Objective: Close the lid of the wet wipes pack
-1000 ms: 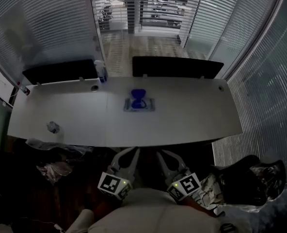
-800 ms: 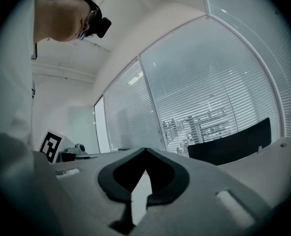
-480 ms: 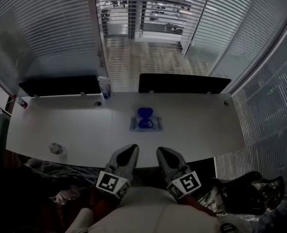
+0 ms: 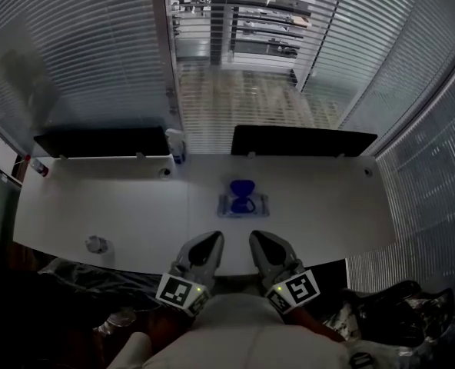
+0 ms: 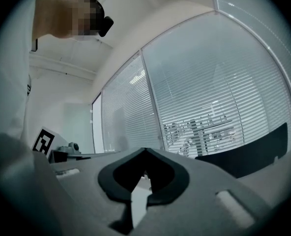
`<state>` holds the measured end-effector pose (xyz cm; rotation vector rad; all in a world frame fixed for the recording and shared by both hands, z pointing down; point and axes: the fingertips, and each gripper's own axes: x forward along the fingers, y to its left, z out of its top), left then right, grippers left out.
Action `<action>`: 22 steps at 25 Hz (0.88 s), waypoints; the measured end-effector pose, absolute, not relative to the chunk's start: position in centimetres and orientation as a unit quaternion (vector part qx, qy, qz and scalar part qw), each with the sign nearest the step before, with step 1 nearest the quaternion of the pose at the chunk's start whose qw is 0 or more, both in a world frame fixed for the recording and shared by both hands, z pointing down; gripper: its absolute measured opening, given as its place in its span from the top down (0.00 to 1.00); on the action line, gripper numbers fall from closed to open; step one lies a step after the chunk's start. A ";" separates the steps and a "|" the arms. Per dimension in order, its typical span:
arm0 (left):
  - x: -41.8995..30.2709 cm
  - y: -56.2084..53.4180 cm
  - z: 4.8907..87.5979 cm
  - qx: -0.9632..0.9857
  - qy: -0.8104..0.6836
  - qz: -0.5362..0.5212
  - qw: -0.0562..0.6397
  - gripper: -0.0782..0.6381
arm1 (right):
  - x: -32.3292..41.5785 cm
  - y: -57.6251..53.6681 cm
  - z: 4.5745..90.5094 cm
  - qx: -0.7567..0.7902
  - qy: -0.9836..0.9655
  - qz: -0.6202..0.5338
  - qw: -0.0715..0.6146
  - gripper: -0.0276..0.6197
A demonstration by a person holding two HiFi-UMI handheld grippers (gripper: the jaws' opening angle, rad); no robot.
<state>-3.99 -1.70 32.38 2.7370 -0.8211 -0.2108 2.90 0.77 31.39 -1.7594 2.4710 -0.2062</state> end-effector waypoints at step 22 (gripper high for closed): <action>4.0 -3.8 31.8 0.943 -0.298 -0.067 0.132 0.89 | 11.0 -1.9 30.3 -0.563 0.822 -0.050 0.075 0.96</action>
